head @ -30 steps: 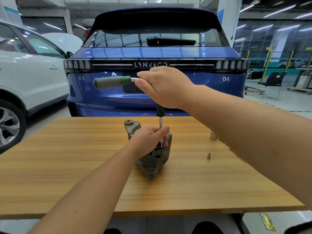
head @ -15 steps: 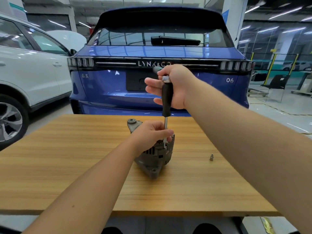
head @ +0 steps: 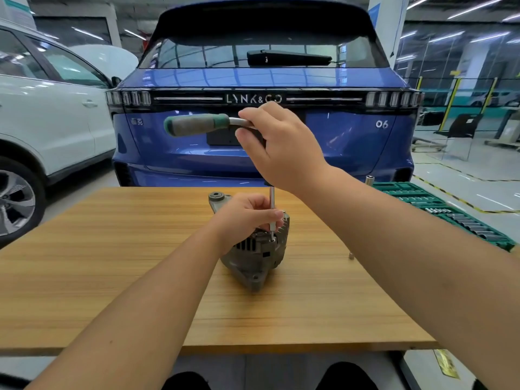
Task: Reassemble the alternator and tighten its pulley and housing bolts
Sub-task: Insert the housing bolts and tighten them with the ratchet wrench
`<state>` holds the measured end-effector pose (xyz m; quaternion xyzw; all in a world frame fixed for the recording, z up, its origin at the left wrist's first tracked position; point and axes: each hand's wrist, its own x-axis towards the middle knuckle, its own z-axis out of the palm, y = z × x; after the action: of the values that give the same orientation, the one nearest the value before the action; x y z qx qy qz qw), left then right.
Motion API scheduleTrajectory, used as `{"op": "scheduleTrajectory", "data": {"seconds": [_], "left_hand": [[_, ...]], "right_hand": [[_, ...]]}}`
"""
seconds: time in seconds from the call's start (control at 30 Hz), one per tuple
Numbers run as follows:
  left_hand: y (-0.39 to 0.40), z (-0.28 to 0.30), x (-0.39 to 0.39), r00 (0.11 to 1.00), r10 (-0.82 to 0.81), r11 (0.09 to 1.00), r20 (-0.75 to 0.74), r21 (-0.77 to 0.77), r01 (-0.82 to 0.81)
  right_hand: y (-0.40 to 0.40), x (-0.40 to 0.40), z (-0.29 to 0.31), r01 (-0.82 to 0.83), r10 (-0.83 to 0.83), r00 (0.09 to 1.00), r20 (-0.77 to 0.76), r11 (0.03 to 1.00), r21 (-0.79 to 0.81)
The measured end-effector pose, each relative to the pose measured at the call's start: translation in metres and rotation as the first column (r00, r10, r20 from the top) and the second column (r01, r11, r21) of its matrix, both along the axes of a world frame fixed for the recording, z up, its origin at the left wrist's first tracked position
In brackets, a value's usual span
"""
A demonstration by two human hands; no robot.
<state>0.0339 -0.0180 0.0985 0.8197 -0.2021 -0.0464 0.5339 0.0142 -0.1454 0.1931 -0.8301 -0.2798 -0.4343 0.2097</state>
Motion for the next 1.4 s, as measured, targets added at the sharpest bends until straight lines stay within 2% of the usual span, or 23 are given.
{"op": "scheduleTrajectory", "data": {"seconds": [0.23, 0.33, 0.4, 0.43, 0.47, 0.5, 0.53, 0.57, 0.63, 0.7, 0.77, 0.8, 0.83, 0.87, 0.9, 0.93, 0.97, 1.0, 1.03, 1.1, 1.23, 1.33, 1.4], "left_hand": [[-0.001, -0.002, 0.002, 1.0, -0.008, 1.0, 0.018, 0.011, 0.008], [0.001, -0.002, 0.002, 1.0, -0.019, 1.0, 0.016, 0.014, 0.019], [0.002, -0.001, 0.002, 1.0, -0.024, 0.999, 0.013, 0.022, 0.024], [0.002, -0.001, 0.003, 1.0, -0.024, 0.999, 0.011, 0.029, 0.023], [0.003, -0.001, 0.003, 1.0, -0.023, 0.999, 0.009, 0.035, 0.023], [0.002, -0.001, 0.003, 1.0, -0.024, 0.999, 0.009, 0.037, 0.024], [0.002, -0.001, 0.003, 1.0, -0.027, 0.999, 0.01, 0.036, 0.026], [0.002, -0.001, 0.003, 1.0, -0.029, 0.999, 0.01, 0.032, 0.028], [0.002, 0.0, 0.003, 1.0, -0.031, 0.999, -0.001, 0.022, 0.031], [0.002, 0.0, 0.003, 0.999, -0.038, 0.999, -0.009, 0.021, 0.039], [0.002, 0.001, 0.002, 0.999, -0.042, 0.999, -0.01, 0.026, 0.043], [0.002, 0.001, 0.002, 0.999, -0.042, 0.999, -0.009, 0.029, 0.042], [0.002, 0.002, 0.002, 0.999, -0.04, 0.999, -0.008, 0.032, 0.041], [0.001, 0.002, 0.001, 0.999, -0.039, 0.999, -0.006, 0.037, 0.039], [0.001, 0.002, 0.001, 0.999, -0.039, 0.998, -0.004, 0.042, 0.039], [0.001, 0.002, 0.001, 0.999, -0.041, 0.998, 0.001, 0.046, 0.041], [0.001, 0.002, 0.001, 0.999, -0.044, 0.998, 0.006, 0.048, 0.043], [0.001, 0.002, 0.001, 0.999, -0.045, 0.998, 0.008, 0.049, 0.044], [0.001, 0.002, 0.001, 0.999, -0.045, 0.998, 0.007, 0.046, 0.044], [0.001, 0.002, 0.0, 0.999, -0.043, 0.998, 0.002, 0.036, 0.043], [-0.001, 0.002, -0.001, 0.999, -0.036, 0.999, -0.01, 0.025, 0.037], [-0.001, 0.002, -0.001, 0.999, -0.03, 0.999, -0.015, 0.015, 0.03], [-0.001, 0.002, -0.001, 1.0, -0.028, 0.999, -0.008, 0.021, 0.028]], "right_hand": [[-0.009, -0.005, 0.011, 0.021, -0.023, 0.994, -0.104, 1.0, -0.02], [-0.005, -0.007, 0.032, 0.183, -0.222, 0.958, -0.184, 0.961, -0.207], [-0.001, -0.008, 0.054, 0.242, -0.32, 0.895, -0.309, 0.933, -0.267], [0.0, -0.008, 0.063, 0.219, -0.303, 0.853, -0.425, 0.947, -0.236], [-0.001, -0.009, 0.07, 0.17, -0.215, 0.788, -0.577, 0.977, -0.131], [-0.003, -0.01, 0.073, 0.12, -0.04, 0.688, -0.724, 0.991, 0.059], [-0.004, -0.013, 0.072, 0.095, 0.196, 0.561, -0.804, 0.95, 0.298], [-0.006, -0.015, 0.068, 0.102, 0.417, 0.447, -0.792, 0.855, 0.508], [-0.009, -0.012, 0.054, 0.159, 0.684, 0.331, -0.65, 0.639, 0.753], [-0.008, -0.005, 0.039, 0.207, 0.824, 0.337, -0.455, 0.407, 0.89], [-0.007, -0.001, 0.027, 0.205, 0.874, 0.408, -0.262, 0.193, 0.96], [-0.007, -0.001, 0.021, 0.149, 0.868, 0.465, -0.174, 0.117, 0.982], [-0.006, -0.002, 0.015, 0.052, 0.841, 0.532, -0.098, 0.084, 0.995], [-0.006, -0.004, 0.008, -0.081, 0.763, 0.642, -0.075, 0.165, 0.983], [-0.006, -0.005, 0.002, -0.197, 0.61, 0.788, -0.083, 0.378, 0.905], [-0.007, -0.004, -0.004, -0.234, 0.399, 0.915, -0.054, 0.637, 0.734], [-0.009, -0.003, -0.008, -0.201, 0.22, 0.975, 0.027, 0.831, 0.518], [-0.01, 0.0, -0.01, -0.14, 0.106, 0.987, 0.118, 0.931, 0.336], [-0.011, 0.002, -0.011, -0.096, 0.057, 0.984, 0.171, 0.969, 0.226], [-0.009, 0.002, -0.009, -0.064, 0.04, 0.985, 0.167, 0.987, 0.145], [-0.011, 0.002, -0.008, -0.081, 0.071, 0.995, 0.074, 0.985, 0.152], [-0.016, 0.0, -0.008, -0.139, 0.153, 0.986, -0.072, 0.975, 0.172], [-0.02, -0.002, -0.008, -0.188, 0.213, 0.97, -0.113, 0.961, 0.201]]}}
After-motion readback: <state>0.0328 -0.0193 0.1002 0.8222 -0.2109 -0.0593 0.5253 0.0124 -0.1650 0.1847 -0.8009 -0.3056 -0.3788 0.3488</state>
